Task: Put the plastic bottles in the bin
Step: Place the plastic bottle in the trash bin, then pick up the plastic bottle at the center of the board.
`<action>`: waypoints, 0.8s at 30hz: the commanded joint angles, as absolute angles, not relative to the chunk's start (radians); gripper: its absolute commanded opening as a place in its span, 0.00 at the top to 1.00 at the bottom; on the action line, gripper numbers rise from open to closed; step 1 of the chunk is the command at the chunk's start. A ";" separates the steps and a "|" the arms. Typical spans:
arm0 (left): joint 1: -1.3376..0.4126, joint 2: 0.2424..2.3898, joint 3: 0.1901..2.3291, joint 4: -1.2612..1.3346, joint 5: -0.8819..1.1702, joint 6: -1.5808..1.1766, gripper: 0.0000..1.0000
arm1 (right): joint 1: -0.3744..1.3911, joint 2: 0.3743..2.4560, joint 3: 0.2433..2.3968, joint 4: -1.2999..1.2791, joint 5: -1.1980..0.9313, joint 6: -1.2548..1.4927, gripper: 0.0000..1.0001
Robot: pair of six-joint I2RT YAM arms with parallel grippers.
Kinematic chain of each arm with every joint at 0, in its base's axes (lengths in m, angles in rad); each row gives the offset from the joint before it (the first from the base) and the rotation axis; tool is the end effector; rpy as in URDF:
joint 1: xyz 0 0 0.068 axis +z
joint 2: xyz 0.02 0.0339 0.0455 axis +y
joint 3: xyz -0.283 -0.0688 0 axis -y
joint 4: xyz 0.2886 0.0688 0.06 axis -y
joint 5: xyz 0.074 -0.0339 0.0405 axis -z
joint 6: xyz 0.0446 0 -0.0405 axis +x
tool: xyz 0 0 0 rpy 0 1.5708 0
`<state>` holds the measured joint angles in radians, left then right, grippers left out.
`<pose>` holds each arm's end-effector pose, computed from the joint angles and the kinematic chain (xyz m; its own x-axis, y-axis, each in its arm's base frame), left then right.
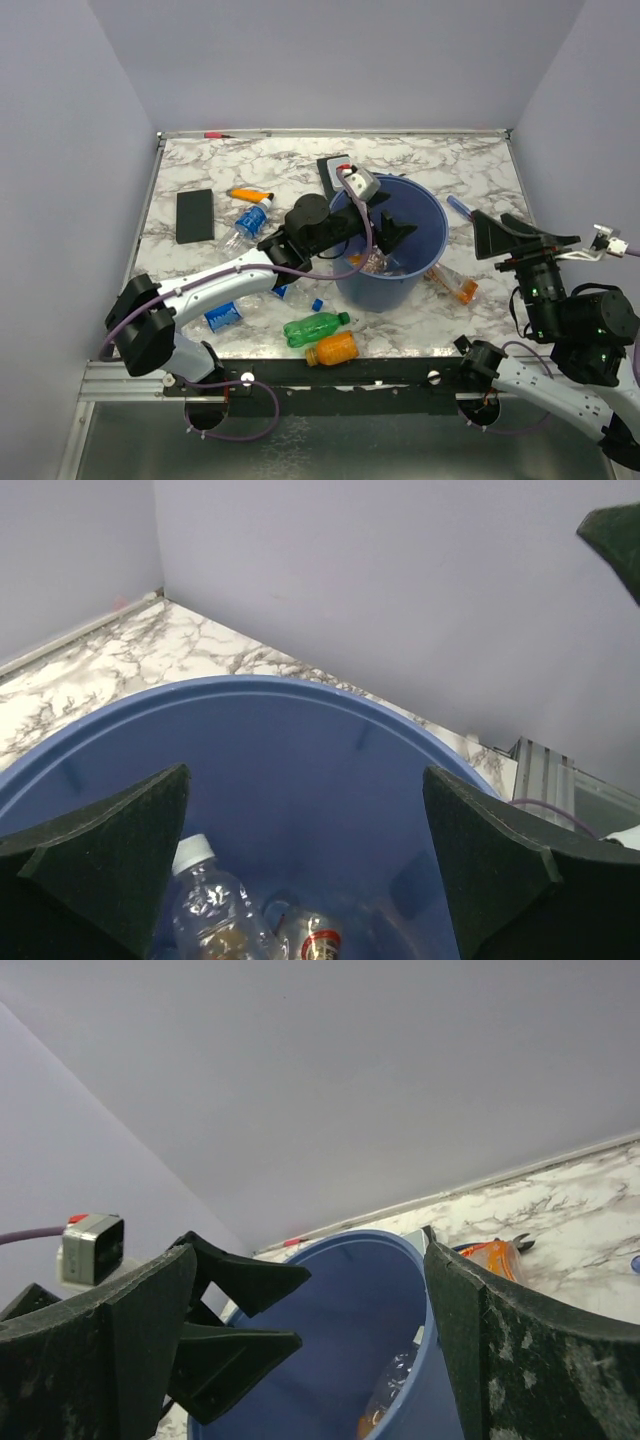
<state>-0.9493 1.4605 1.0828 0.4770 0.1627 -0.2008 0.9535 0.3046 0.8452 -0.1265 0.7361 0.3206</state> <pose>0.2251 -0.3267 0.3558 -0.1222 -0.1674 -0.9783 0.8896 0.4185 -0.1827 0.0618 0.0353 0.4414 0.1427 0.6045 -0.7837 -0.3093 0.7794 0.5449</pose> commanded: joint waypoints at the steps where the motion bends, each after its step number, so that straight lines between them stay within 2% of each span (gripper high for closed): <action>1: -0.953 1.328 1.040 0.502 0.070 -0.180 0.01 | 0.951 0.343 0.866 -0.164 0.726 0.319 0.01; 4: -0.953 1.214 0.989 0.481 -0.097 -0.142 0.01 | 0.951 0.374 0.876 -0.197 0.726 0.330 0.01; 7: -0.951 1.117 0.962 0.400 -0.369 -0.105 0.01 | 0.952 0.409 0.892 -0.244 0.724 0.345 0.01; 9: -0.923 1.094 0.994 0.279 -0.558 -0.119 0.01 | 0.951 0.425 0.902 -0.280 0.725 0.360 0.01; 11: -0.831 1.112 1.083 0.094 -0.639 -0.196 0.01 | 0.951 0.428 0.906 -0.310 0.727 0.370 0.01; 14: -0.640 1.163 1.167 -0.147 -0.552 -0.356 0.01 | 0.951 0.413 0.907 -0.335 0.718 0.380 0.01; 17: -0.464 1.196 1.154 -0.237 -0.421 -0.499 0.01 | 0.951 0.391 0.909 -0.352 0.699 0.388 0.01; 21: -0.334 1.235 1.089 -0.274 -0.383 -0.592 0.01 | 0.951 0.384 0.921 -0.396 0.690 0.399 0.01; 24: -0.288 1.307 1.077 -0.331 -0.411 -0.557 0.01 | 0.951 0.376 0.923 -0.420 0.683 0.400 0.01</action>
<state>-0.3370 1.2446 1.0954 -0.1852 -0.4263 -0.5014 0.9535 0.3927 0.8989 -0.3496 0.7086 0.3851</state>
